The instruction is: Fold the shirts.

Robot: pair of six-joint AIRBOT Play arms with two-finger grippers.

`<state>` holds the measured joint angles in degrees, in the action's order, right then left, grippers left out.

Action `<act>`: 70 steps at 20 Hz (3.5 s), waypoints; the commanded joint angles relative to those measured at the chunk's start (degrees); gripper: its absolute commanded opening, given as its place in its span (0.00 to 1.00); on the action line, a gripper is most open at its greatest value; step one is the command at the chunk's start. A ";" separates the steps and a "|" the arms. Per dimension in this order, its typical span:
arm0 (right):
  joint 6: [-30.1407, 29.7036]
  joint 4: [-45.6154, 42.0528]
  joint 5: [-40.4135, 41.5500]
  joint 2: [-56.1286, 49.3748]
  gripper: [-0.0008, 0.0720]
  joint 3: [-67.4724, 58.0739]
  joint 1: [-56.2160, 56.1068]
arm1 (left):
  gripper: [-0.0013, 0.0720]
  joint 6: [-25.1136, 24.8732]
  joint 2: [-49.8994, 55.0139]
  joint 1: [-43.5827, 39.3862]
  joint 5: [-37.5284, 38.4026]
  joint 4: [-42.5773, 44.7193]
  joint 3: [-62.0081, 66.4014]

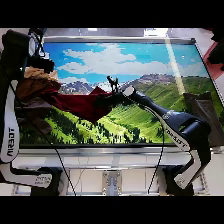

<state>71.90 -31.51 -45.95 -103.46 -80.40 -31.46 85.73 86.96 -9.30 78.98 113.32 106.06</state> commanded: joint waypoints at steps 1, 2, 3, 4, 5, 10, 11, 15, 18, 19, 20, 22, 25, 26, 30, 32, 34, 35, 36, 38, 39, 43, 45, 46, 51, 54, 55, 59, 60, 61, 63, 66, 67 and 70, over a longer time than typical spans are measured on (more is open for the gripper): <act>7.69 -12.02 4.76 0.15 0.67 -0.66 -2.25 | 0.81 0.33 0.00 0.02 -1.44 -1.84 0.02; 8.09 -12.22 9.70 -0.15 0.67 -0.66 -4.00 | 0.81 0.39 0.00 0.02 -1.79 -2.12 0.00; 10.12 -12.17 13.35 -0.81 0.67 -0.66 -5.18 | 0.81 0.37 0.00 0.02 -1.75 -2.38 0.00; 12.26 -12.20 15.12 -1.86 0.67 -0.66 -5.81 | 0.81 0.26 0.00 0.02 -1.55 -2.38 0.00; 12.57 -11.69 15.12 -2.97 0.67 -0.66 -6.05 | 0.81 0.13 0.00 0.04 -1.53 -2.36 0.00; 3.45 3.85 15.87 -6.10 0.54 -0.74 -6.10 | 0.81 -0.09 0.00 0.04 -2.95 -2.32 0.00; -0.87 7.67 15.45 -6.10 0.48 -1.29 -6.05 | 0.81 -0.09 0.00 0.04 -3.37 -2.32 0.00; -8.59 12.20 14.91 -6.10 0.04 -6.78 -5.95 | 0.81 -0.09 0.00 0.04 -3.54 -2.32 0.00; -9.68 6.36 9.07 -4.26 0.04 -10.99 -2.97 | 0.81 -0.09 0.00 0.07 -3.78 -2.23 -0.15; -7.28 0.59 6.34 -2.43 0.04 -11.58 -1.14 | 0.81 -0.07 0.02 0.07 -4.20 -2.25 -0.35; -1.99 -8.83 2.95 0.52 0.04 -11.87 1.22 | 0.81 0.02 0.02 0.15 -5.20 -2.36 -0.76; 10.38 -33.97 -6.38 8.35 0.04 -11.93 6.14 | 0.81 1.86 0.02 0.74 -8.35 -3.74 -2.03; 18.34 -63.23 -18.38 22.05 0.04 -11.91 12.44 | 0.81 3.69 0.02 3.28 -13.90 -17.97 -4.07; 18.32 -66.75 -19.71 26.51 0.04 -11.91 15.04 | 0.81 3.52 0.02 4.04 -14.93 -24.57 -5.22; 17.75 -67.49 -23.80 37.35 0.04 -11.91 25.24 | 0.81 2.86 0.02 3.63 -17.53 -36.37 -14.82; 15.93 -67.52 -29.20 38.62 0.04 -11.91 28.68 | 0.81 2.08 0.04 2.99 -18.99 -41.38 -21.62; 15.26 -67.45 -31.71 38.47 0.04 -10.71 31.26 | 0.81 -0.28 0.26 1.86 -18.86 -48.35 -27.52; 15.26 -66.66 -30.97 38.45 0.04 -9.16 32.17 | 0.81 -2.75 0.31 0.92 -18.99 -52.30 -29.99; 15.26 -65.44 -29.68 38.45 0.04 -7.32 32.83 | 0.81 -5.38 0.31 -0.17 -19.50 -56.52 -32.02; 15.26 -62.25 -26.32 38.38 0.04 -3.04 33.20 | 0.81 -13.22 0.31 -3.58 -20.59 -65.46 -33.92; 15.26 -60.65 -24.79 38.16 0.04 -1.14 33.14 | 0.81 -17.22 0.31 -5.55 -21.55 -68.61 -33.90; 15.26 -57.55 -19.39 37.57 0.19 2.93 33.16 | 0.82 -21.49 0.52 -13.18 -29.66 -71.32 -33.88; 15.74 -62.75 -18.86 37.73 0.49 2.86 33.20 | 0.81 -21.51 1.05 -16.15 -31.74 -71.52 -33.86; 17.75 -66.69 -18.97 37.83 0.49 2.80 33.20 | 0.81 -21.53 1.51 -17.64 -33.35 -71.41 -33.86; 22.80 -78.12 -21.44 40.54 0.49 2.80 33.20 | 0.50 -20.76 10.51 -22.99 -40.63 -68.11 -24.20; 22.58 -80.30 -21.42 43.06 0.49 2.80 33.20 | 0.55 -10.16 22.01 -23.19 -31.06 -66.99 -9.75; 22.56 -81.35 -21.46 44.00 0.49 2.80 33.29 | 0.67 -7.26 24.90 -23.19 -28.98 -66.62 -6.36; 21.00 -81.15 -21.51 47.43 0.49 2.80 36.04 | 0.70 1.75 31.43 -23.02 -23.47 -61.55 -1.07; 20.79 -80.87 -21.49 48.26 0.49 2.80 36.96 | 0.70 2.95 32.17 -22.75 -22.10 -61.81 -1.03; 20.28 -80.46 -21.44 49.00 0.49 2.80 37.75 | 0.70 3.15 32.83 -22.45 -21.75 -63.30 -1.03; 19.50 -80.30 -21.49 50.21 0.49 2.80 38.73 | 0.69 2.27 33.99 -22.01 -22.21 -67.21 -1.01; 18.23 -80.15 -21.42 51.21 0.49 2.80 38.99 | 0.69 -1.99 35.71 -21.97 -22.43 -75.91 -0.90; 18.23 -80.06 -21.40 51.30 0.49 2.80 38.99 | 0.69 -3.28 36.17 -21.99 -22.71 -79.06 -0.90; 18.23 -79.43 -21.42 51.36 0.49 2.80 38.99 | 0.66 -4.13 37.29 -22.38 -23.63 -81.74 -0.90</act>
<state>90.56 -111.59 -67.40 -52.51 -77.60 7.33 83.29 122.98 -31.48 55.81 36.49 105.01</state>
